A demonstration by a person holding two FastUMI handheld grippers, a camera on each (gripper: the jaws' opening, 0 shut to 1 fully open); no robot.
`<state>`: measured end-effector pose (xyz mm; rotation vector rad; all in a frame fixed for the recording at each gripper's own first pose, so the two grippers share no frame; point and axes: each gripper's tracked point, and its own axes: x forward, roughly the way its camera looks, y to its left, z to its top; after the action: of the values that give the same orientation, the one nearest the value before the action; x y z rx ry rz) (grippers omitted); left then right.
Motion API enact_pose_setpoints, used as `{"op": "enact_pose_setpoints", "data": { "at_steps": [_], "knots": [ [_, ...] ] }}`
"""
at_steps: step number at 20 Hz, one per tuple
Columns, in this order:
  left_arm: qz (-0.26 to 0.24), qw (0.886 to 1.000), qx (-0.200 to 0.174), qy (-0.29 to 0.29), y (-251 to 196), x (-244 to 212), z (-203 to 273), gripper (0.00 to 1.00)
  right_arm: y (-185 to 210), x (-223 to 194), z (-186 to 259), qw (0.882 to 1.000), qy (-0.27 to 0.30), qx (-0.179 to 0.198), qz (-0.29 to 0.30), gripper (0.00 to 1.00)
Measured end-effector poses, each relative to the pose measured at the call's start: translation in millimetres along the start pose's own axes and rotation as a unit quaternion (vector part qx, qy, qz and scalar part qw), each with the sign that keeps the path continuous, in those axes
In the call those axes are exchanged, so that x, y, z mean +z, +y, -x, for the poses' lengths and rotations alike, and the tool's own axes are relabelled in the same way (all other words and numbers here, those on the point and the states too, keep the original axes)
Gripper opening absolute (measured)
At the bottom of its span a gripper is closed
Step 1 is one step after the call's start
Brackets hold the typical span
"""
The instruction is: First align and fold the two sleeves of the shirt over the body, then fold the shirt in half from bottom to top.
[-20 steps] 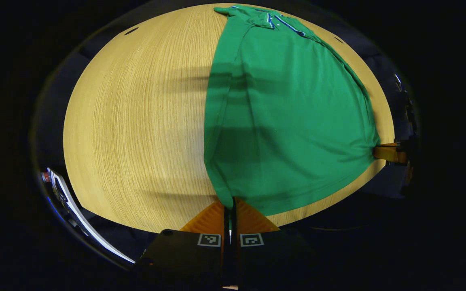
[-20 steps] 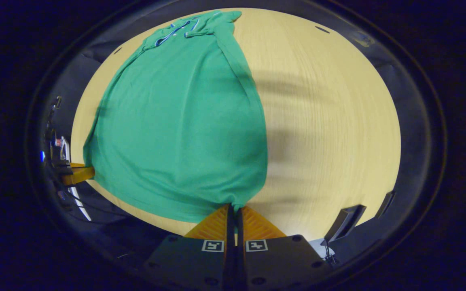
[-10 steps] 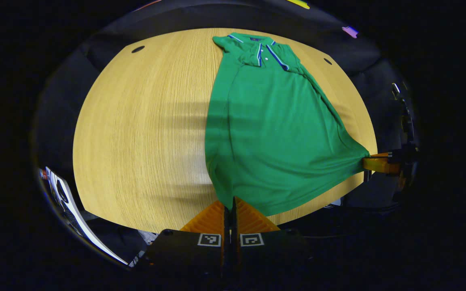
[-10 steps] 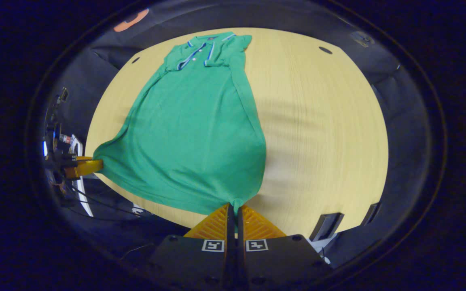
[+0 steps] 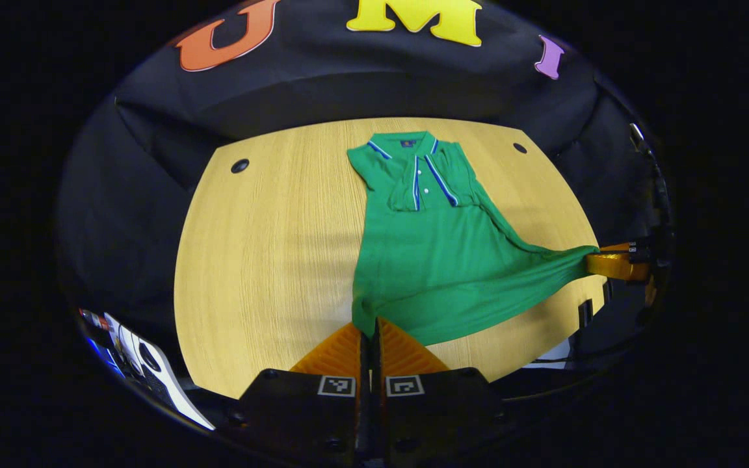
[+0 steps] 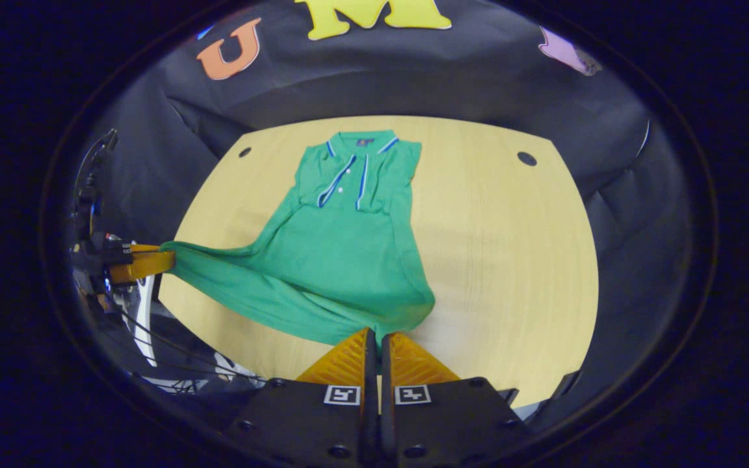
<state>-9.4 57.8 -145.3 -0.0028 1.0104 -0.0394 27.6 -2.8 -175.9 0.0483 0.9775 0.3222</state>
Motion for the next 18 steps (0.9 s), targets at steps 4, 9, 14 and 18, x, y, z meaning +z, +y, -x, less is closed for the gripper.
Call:
{"op": "enact_pose_setpoints", "data": {
  "at_steps": [4,9,14,18],
  "knots": [
    [-0.011,0.999,0.021,-0.032,15.1,43.8,3.9,0.03,-13.4,45.5,4.8,0.999,-0.038,-0.006,-0.006,0.05],
    [-0.026,0.996,0.037,-0.078,15.0,105.0,-6.3,0.03,-33.4,110.1,0.4,0.996,-0.086,-0.021,-0.006,0.05],
    [0.002,0.994,0.044,-0.104,20.4,156.1,-40.0,0.03,-44.3,156.0,-37.4,0.995,-0.096,-0.017,-0.012,0.05],
    [0.008,0.993,0.071,-0.096,41.3,179.6,-89.2,0.03,-53.7,198.3,-80.7,0.995,-0.101,-0.01,-0.023,0.05]
  ]
}}
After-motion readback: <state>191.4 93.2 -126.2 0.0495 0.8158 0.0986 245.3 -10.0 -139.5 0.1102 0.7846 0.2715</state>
